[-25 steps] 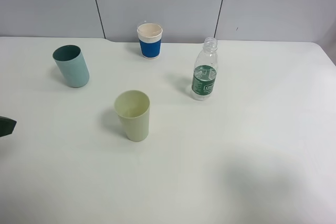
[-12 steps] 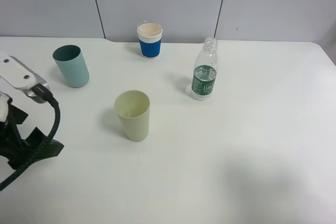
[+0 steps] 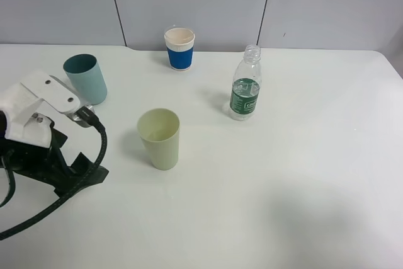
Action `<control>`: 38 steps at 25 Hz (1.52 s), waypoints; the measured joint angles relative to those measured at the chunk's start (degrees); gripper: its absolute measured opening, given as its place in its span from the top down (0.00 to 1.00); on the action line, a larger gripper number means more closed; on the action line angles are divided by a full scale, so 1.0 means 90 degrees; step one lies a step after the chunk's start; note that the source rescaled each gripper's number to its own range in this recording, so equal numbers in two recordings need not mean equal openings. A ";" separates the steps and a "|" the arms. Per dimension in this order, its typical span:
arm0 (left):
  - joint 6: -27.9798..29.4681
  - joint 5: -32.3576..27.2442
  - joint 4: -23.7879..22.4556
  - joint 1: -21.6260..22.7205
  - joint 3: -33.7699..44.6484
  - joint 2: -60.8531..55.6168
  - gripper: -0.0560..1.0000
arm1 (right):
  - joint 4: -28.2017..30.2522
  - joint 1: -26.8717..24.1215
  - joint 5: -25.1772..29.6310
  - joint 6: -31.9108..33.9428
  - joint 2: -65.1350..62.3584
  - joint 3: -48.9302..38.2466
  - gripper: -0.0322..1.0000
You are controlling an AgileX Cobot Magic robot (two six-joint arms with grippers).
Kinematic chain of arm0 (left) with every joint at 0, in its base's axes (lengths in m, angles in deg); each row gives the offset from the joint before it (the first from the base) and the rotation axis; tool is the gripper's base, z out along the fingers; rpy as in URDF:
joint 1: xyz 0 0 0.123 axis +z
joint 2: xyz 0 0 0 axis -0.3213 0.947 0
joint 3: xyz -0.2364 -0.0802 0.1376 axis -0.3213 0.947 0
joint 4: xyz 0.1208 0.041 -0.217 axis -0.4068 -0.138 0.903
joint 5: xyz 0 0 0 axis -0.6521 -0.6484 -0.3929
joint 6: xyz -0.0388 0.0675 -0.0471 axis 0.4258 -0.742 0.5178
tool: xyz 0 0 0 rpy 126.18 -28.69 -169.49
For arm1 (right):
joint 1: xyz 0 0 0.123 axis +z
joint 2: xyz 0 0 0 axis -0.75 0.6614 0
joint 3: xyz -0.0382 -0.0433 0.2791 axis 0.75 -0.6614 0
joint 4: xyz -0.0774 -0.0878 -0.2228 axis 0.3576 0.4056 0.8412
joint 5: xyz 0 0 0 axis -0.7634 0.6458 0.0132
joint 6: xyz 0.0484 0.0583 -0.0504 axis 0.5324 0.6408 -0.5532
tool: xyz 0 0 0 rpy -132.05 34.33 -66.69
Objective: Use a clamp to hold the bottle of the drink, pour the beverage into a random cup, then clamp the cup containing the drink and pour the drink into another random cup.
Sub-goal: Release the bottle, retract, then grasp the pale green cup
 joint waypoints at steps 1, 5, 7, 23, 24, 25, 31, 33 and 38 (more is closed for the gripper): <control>0.0000 0.0061 0.0000 0.0000 0.0006 0.0095 0.00 | 0.0000 0.0000 0.0000 0.0000 0.0000 0.0000 0.00; 0.0000 0.0612 0.0162 0.0000 0.0014 0.0632 0.00 | 0.0000 0.0000 0.0000 0.0000 0.0000 0.0000 0.00; 0.0000 0.0878 0.0205 0.0000 0.0019 0.0789 0.00 | 0.0000 0.0000 0.0000 0.0000 0.0000 0.0000 0.00; 0.0000 0.1354 0.0178 0.0000 0.0197 0.1108 0.00 | 0.0000 0.0000 0.0000 0.0000 0.0000 0.0000 0.00; 0.0000 0.1429 0.0178 0.0000 0.0303 0.1103 0.00 | 0.0000 0.0000 0.0000 0.0000 0.0000 0.0000 0.00; 0.0000 0.1494 0.0172 0.0000 0.0392 0.1103 0.00 | 0.0000 0.0000 0.0000 0.0000 0.0000 0.0000 0.00; 0.0000 0.2072 0.0167 -0.0585 0.0867 0.1103 0.00 | 0.0000 0.0000 0.0000 0.0000 0.0000 0.0000 0.00; 0.0000 0.2371 0.0167 -0.0940 0.0968 0.1103 0.00 | 0.0000 0.0000 0.0000 0.0000 0.0000 0.0000 0.00; 0.0000 0.2910 0.0397 -0.1184 0.1040 0.1103 0.00 | 0.0000 0.0000 0.0000 0.0000 0.0000 0.0000 0.00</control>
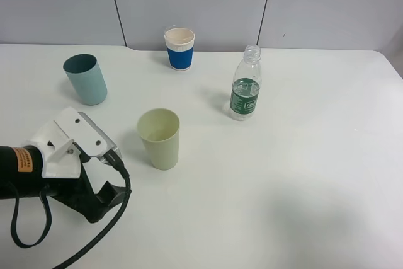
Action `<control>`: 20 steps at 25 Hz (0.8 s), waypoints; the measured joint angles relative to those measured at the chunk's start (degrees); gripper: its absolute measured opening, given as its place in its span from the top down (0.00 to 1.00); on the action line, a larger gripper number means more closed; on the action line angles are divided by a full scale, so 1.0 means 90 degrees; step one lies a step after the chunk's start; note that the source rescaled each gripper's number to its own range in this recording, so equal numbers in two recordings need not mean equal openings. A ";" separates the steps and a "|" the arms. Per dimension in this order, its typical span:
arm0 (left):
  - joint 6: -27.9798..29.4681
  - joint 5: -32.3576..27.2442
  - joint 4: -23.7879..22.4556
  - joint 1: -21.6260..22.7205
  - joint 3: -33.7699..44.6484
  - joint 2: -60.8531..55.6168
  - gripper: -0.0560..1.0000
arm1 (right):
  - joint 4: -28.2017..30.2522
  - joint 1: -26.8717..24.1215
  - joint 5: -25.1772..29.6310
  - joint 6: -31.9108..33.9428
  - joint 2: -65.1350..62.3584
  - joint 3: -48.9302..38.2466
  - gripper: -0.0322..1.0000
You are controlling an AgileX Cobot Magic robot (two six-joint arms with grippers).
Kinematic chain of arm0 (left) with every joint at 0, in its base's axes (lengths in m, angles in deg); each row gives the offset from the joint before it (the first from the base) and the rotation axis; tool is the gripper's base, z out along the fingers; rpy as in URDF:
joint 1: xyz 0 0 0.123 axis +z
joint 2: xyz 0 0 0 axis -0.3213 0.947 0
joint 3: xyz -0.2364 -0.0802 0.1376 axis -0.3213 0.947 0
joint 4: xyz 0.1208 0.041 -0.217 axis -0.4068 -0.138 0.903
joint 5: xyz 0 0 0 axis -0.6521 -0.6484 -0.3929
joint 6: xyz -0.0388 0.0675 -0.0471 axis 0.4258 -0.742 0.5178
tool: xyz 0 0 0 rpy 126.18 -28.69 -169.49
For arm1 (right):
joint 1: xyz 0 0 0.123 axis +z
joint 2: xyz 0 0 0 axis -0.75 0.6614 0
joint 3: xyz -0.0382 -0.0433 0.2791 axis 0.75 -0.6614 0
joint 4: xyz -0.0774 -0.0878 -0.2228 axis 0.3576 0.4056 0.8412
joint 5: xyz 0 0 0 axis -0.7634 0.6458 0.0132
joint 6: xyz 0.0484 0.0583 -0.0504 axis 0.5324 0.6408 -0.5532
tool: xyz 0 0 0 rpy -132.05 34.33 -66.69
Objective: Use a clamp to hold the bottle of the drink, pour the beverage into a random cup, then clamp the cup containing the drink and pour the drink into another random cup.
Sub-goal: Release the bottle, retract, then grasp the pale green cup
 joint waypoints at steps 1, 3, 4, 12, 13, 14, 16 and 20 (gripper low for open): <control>0.0000 0.0083 0.0035 0.0000 0.0002 0.0000 0.00 | 0.0000 0.0000 0.0000 0.0000 0.0000 0.0000 0.00; 0.0000 0.0189 0.0072 0.0000 0.0014 0.0000 0.00 | 0.0000 0.0000 0.0000 0.0000 0.0000 0.0000 0.00; 0.0000 0.0324 0.0073 0.0000 0.0062 0.0000 0.00 | 0.0000 0.0000 0.0000 0.0000 0.0000 0.0000 0.00; -0.0004 0.2195 -0.0043 0.0000 0.0642 0.0542 0.00 | 0.0000 0.0000 0.0000 0.0000 0.0000 0.0000 0.00; -0.0004 0.2397 -0.0050 0.0000 0.0649 0.0646 0.00 | 0.0000 0.0000 0.0000 0.0000 0.0000 0.0000 0.00; -0.0004 0.2548 -0.0080 0.0000 0.0654 0.0805 0.00 | 0.0000 0.0000 0.0000 0.0000 0.0000 0.0000 0.00; -0.0004 0.2942 -0.0201 0.0000 0.0654 0.1071 0.00 | 0.0000 0.0000 0.0000 0.0000 0.0000 0.0000 0.00; 0.0199 0.3791 -0.0545 0.0000 0.0643 0.1651 0.00 | 0.0000 0.0000 0.0000 0.0000 0.0000 0.0000 0.00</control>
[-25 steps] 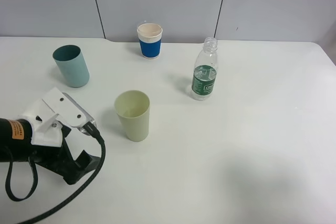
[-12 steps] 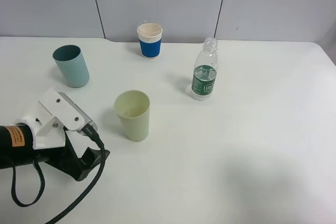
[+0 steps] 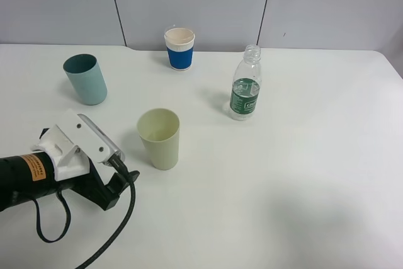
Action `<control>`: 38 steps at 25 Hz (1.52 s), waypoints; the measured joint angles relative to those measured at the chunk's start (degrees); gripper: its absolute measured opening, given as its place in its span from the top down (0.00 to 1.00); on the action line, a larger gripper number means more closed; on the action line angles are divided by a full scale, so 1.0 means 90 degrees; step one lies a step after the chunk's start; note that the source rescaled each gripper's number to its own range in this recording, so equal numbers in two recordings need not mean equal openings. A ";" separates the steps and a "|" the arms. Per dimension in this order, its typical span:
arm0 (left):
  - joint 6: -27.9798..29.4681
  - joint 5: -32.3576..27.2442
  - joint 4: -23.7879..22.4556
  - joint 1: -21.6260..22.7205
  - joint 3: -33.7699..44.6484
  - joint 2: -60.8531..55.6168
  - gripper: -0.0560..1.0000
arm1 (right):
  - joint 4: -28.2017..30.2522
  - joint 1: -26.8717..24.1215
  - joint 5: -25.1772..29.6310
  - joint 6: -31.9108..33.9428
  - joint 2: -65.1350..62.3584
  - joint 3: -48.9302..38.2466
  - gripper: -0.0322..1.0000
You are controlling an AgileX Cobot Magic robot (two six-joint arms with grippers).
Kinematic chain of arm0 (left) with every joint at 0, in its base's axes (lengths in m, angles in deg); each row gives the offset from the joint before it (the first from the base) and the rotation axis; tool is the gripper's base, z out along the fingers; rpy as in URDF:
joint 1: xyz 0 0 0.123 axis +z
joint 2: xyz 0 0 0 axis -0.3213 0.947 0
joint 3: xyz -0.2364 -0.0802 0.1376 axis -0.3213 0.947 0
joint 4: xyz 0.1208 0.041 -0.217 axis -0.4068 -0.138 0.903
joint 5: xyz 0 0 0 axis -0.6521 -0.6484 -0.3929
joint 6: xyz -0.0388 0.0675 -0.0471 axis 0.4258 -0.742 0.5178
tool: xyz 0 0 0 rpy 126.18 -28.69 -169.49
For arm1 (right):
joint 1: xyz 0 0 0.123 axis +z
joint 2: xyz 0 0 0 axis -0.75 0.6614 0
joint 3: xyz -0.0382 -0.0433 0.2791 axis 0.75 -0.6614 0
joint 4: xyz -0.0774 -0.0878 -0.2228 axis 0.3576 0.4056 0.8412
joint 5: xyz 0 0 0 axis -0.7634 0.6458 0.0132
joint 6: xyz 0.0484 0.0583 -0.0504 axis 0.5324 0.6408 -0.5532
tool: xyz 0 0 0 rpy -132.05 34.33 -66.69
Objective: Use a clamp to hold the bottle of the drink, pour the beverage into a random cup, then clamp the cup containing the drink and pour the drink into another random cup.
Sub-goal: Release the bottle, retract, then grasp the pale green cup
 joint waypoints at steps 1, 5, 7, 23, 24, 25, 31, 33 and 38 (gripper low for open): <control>0.0088 0.0202 -0.0072 0.0000 0.0000 0.0124 0.00 | 0.0000 0.0000 0.0000 0.0000 0.0000 0.0000 0.00; 0.0409 0.1135 -0.0279 0.0000 0.0006 0.0694 0.00 | 0.0000 0.0000 0.0000 0.0000 0.0000 0.0000 0.00; 0.0454 0.1488 -0.0317 0.0000 0.0006 0.0923 0.00 | 0.0000 0.0000 0.0000 0.0000 0.0000 0.0000 0.00; 0.0496 0.3140 -0.1092 0.0000 0.0019 0.2119 0.00 | 0.0000 0.0000 0.0000 0.0000 0.0000 0.0000 0.00; 0.0496 0.3155 -0.1123 0.0000 0.0019 0.2167 0.00 | 0.0000 0.0000 0.0000 0.0000 0.0000 0.0000 0.00; 0.0496 0.3157 -0.1135 0.0000 0.0019 0.2203 0.00 | 0.0000 0.0000 0.0000 0.0000 0.0000 0.0000 0.00; 0.0496 0.3172 -0.1152 0.0000 0.0012 0.2254 0.00 | 0.0000 0.0000 0.0000 0.0000 0.0000 0.0000 0.00; 0.0496 0.3172 -0.1171 0.0000 -0.0035 0.2254 0.00 | 0.0000 0.0000 0.0000 0.0000 0.0000 0.0000 0.00; 0.0544 0.3172 -0.1303 0.0000 -0.0346 0.2323 0.00 | 0.0000 0.0000 0.0000 0.0000 0.0000 0.0000 0.00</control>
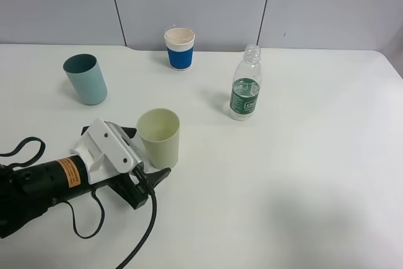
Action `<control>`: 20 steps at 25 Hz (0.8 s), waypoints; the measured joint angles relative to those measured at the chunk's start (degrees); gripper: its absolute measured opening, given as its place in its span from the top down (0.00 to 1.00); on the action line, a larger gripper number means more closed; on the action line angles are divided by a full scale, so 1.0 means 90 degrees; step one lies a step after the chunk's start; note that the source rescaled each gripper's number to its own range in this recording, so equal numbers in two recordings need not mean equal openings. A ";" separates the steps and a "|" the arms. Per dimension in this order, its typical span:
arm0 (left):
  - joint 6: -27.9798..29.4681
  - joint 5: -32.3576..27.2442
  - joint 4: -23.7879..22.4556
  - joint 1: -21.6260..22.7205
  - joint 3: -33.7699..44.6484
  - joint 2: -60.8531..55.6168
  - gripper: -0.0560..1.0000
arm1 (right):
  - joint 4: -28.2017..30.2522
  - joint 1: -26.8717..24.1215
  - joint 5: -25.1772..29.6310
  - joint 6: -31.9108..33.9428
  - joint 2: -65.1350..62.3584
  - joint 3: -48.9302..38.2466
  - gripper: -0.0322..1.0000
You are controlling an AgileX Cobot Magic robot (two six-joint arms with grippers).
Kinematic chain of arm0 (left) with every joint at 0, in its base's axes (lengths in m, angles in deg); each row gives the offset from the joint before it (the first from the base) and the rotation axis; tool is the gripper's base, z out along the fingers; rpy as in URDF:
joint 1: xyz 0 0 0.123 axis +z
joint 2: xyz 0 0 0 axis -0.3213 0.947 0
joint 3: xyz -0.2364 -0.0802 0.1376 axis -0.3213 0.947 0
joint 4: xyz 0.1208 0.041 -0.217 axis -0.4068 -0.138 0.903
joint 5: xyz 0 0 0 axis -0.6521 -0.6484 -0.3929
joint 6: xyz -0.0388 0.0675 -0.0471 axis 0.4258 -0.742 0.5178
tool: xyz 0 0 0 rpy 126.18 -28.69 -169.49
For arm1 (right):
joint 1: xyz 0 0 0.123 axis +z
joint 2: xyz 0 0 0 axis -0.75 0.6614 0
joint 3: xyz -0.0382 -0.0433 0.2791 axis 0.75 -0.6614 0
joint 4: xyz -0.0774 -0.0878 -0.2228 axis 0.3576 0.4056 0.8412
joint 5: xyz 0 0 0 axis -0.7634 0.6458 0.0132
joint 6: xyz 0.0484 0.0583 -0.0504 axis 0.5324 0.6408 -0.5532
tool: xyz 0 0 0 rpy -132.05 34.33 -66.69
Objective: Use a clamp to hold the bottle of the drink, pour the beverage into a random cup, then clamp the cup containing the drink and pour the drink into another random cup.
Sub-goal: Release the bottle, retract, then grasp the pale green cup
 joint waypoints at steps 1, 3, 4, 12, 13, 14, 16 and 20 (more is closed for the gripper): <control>0.0005 0.0000 -0.0023 0.0000 -0.0053 -0.0001 0.00 | 0.0000 0.0000 0.0000 0.0000 0.0000 0.0000 0.00; 0.0021 0.0000 -0.0059 0.0000 -0.0154 -0.0001 0.00 | 0.0000 0.0000 0.0000 0.0000 0.0000 0.0000 0.00; 0.0029 0.0000 -0.0061 0.0000 -0.0208 -0.0001 0.00 | 0.0000 0.0000 0.0000 0.0000 0.0000 0.0000 0.00; 0.0048 0.0007 -0.0089 0.0000 -0.0620 0.0500 0.00 | 0.0000 0.0000 0.0000 0.0000 0.0000 0.0000 0.00; 0.0048 0.0007 -0.0109 0.0000 -0.0683 0.0567 0.00 | 0.0000 0.0000 0.0000 0.0000 0.0000 0.0000 0.00; 0.0048 0.0003 -0.0119 0.0000 -0.0733 0.0611 0.00 | 0.0000 0.0000 0.0000 0.0000 0.0000 0.0000 0.00; 0.0048 0.0003 -0.0124 0.0000 -0.0853 0.0660 0.00 | 0.0000 0.0000 0.0000 0.0000 0.0000 0.0000 0.00; 0.0061 0.0003 -0.0143 0.0000 -0.1039 0.0706 0.00 | 0.0000 0.0000 0.0000 0.0000 0.0000 0.0000 0.00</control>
